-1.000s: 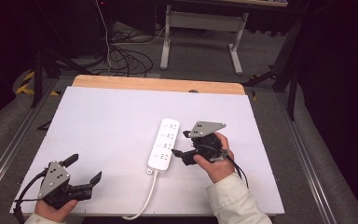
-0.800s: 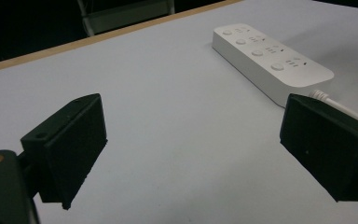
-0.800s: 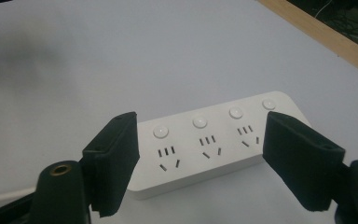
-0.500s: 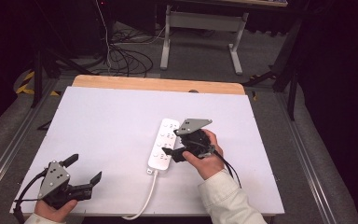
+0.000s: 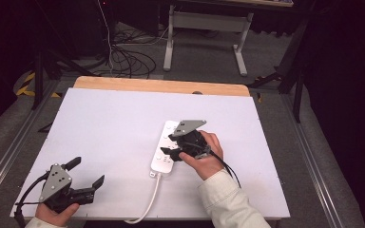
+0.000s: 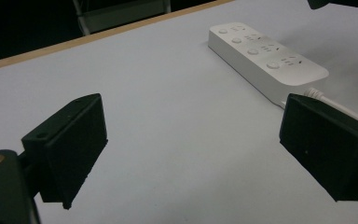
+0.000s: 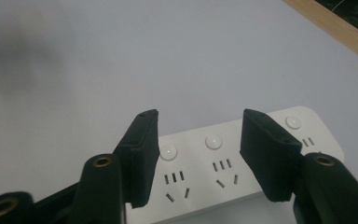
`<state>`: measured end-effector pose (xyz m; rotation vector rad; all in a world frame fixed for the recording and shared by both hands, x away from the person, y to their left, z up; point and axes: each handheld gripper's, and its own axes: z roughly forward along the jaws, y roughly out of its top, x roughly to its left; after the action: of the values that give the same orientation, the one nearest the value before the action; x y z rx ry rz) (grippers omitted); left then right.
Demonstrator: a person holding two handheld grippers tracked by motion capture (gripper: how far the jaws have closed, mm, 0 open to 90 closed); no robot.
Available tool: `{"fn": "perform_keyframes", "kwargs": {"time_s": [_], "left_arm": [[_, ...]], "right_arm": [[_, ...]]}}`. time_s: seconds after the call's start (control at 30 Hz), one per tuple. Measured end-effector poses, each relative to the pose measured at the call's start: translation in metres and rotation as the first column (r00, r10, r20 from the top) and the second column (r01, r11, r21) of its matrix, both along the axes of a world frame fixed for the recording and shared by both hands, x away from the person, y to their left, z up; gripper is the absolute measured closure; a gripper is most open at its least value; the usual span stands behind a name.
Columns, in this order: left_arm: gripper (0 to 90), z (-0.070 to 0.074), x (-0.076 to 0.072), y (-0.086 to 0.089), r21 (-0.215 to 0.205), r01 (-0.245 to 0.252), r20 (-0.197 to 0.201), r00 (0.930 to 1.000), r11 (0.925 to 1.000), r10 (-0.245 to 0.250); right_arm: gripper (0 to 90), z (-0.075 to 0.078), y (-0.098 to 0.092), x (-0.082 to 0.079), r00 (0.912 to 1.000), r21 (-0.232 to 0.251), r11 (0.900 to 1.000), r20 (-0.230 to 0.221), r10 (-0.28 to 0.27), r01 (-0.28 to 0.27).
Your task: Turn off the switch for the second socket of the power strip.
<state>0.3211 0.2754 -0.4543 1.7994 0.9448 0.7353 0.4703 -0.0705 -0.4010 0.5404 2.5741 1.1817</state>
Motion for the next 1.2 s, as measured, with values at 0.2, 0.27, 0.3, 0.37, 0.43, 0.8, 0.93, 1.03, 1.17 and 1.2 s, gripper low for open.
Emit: {"fn": "perform_keyframes", "kwargs": {"time_s": [0.2,0.27,0.3,0.37,0.43,0.8,0.93,1.03,1.17,1.2], "left_arm": [[8.1,0.000,0.000,0.000,0.000,-0.001,0.002,1.0000,1.0000,0.001],[8.1,0.000,0.000,0.000,0.000,0.000,0.002,1.0000,1.0000,0.000],[8.1,0.000,0.000,0.000,0.000,0.001,0.001,1.0000,1.0000,-0.001],[8.2,0.000,0.000,0.000,-0.002,0.002,0.001,1.0000,1.0000,-0.002],[8.2,0.000,0.000,0.000,0.004,0.004,0.002,1.0000,1.0000,-0.004],[8.2,0.001,0.000,0.001,0.000,0.003,0.004,1.0000,1.0000,-0.003],[8.2,0.000,0.000,0.001,0.000,0.002,0.005,1.0000,1.0000,-0.002],[8.2,0.000,0.000,0.001,-0.001,0.002,0.005,1.0000,1.0000,-0.002],[8.2,0.000,0.000,0.001,0.004,0.002,0.006,1.0000,1.0000,-0.002],[8.2,0.000,0.000,0.001,0.000,0.002,0.003,1.0000,1.0000,-0.002]], "right_arm": [[60.0,-0.006,0.004,0.005,0.9973,0.001,1.000,-0.072,-0.012,0.012],[69.5,-0.009,0.005,0.008,0.9959,0.003,1.000,-0.090,-0.001,0.001],[76.2,-0.010,0.006,0.009,0.9956,-0.004,1.000,-0.094,0.000,-0.001],[84.5,-0.014,0.008,0.011,0.9943,-0.015,1.000,-0.106,0.005,-0.007],[90.0,-0.019,0.009,0.014,0.9860,0.019,1.000,-0.166,0.012,-0.009],[90.0,-0.039,0.020,0.028,0.9897,-0.026,0.998,-0.127,-0.067,0.064],[90.0,-0.044,0.021,0.033,0.9875,-0.019,0.996,-0.131,-0.087,0.085],[90.0,-0.047,0.021,0.036,0.9873,-0.022,0.995,-0.128,-0.095,0.093],[90.0,-0.050,0.022,0.037,0.9873,-0.018,0.995,-0.123,-0.101,0.100],[90.0,-0.050,0.023,0.037,0.9868,-0.017,0.994,-0.123,-0.106,0.105]]}}
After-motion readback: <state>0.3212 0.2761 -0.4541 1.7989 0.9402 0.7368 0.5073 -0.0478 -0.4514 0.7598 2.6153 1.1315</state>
